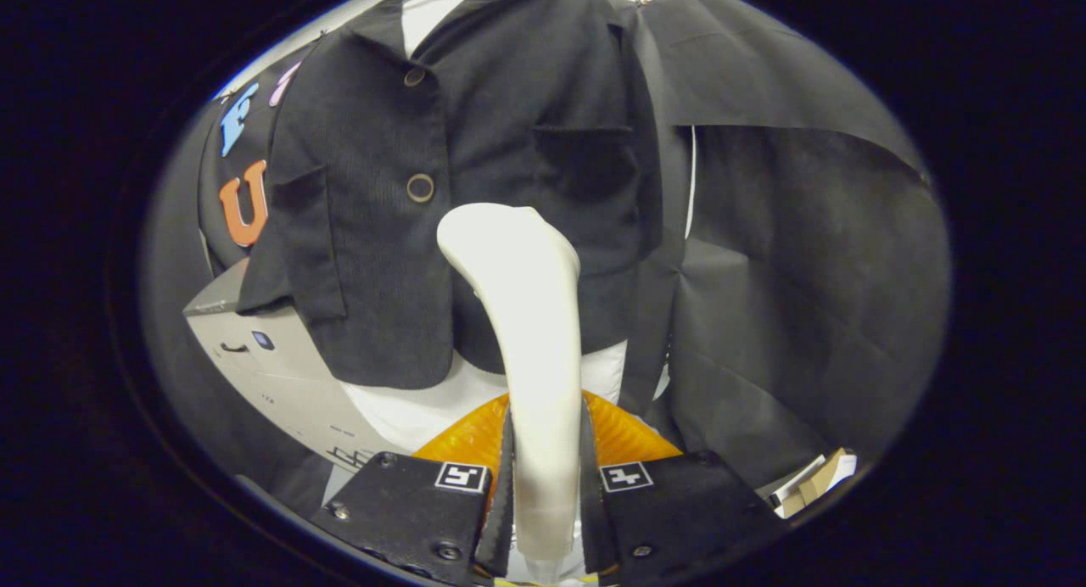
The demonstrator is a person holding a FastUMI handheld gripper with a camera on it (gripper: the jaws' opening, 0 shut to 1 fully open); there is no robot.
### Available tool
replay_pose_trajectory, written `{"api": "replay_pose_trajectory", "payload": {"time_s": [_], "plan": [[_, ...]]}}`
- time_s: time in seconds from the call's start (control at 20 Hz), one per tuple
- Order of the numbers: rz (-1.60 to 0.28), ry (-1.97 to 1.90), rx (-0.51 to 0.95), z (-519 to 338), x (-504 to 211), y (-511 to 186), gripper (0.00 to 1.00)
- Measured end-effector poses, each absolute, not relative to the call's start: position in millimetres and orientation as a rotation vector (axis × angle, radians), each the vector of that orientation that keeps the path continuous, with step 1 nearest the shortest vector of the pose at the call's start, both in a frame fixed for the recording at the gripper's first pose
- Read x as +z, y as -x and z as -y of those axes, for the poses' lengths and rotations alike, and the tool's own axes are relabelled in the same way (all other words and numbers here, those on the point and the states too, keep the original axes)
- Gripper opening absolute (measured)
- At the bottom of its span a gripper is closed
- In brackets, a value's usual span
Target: Iron the clothes twice with a garment steamer, once on the left side and once on the right side.
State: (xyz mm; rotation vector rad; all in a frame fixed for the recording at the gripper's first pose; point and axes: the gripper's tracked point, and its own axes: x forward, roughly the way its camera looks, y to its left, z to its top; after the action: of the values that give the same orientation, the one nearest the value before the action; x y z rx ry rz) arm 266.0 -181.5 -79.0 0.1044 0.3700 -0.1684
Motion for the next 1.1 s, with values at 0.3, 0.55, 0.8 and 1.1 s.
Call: {"api": "replay_pose_trajectory", "payload": {"time_s": [0.3, 0.55, 0.8, 1.1], "plan": [[-0.284, -0.096, -0.195, 149.6, -34.4, -181.8, 0.35], [-0.217, -0.113, -0.207, 96.1, -15.4, -108.4, 0.35], [-0.204, -0.082, -0.161, 24.2, -26.1, -48.0, 0.35], [-0.231, -0.041, -0.13, -16.1, -52.0, 2.1, 0.35]]}}
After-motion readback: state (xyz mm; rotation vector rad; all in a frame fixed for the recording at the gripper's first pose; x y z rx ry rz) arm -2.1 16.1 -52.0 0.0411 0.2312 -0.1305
